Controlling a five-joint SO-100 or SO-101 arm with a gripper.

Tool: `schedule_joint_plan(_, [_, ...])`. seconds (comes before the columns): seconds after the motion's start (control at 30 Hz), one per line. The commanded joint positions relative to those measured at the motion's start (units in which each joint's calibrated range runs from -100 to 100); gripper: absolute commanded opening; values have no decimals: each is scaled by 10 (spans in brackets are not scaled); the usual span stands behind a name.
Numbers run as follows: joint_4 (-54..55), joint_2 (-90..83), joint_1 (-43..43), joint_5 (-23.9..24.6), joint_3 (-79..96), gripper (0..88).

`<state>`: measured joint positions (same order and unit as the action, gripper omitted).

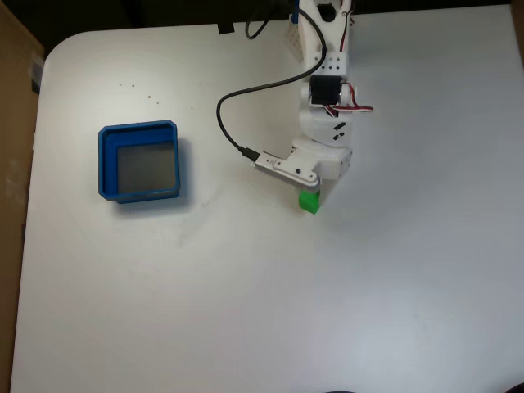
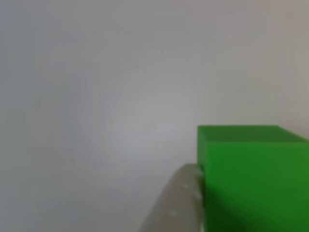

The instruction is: Pick up green cube and drop it in the blue box

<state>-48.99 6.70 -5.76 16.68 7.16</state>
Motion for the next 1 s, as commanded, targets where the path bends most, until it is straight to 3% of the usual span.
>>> schedule_joint_plan(0.0, [3, -94, -22, -2, -32, 29])
schedule_joint_plan(0.43, [6, -182, -121, -11, -35, 29])
schedule_joint_plan(0.83, [12, -189, -200, -172, -39, 29])
schedule_joint_plan(0.97, [12, -184, -244, -193, -36, 29])
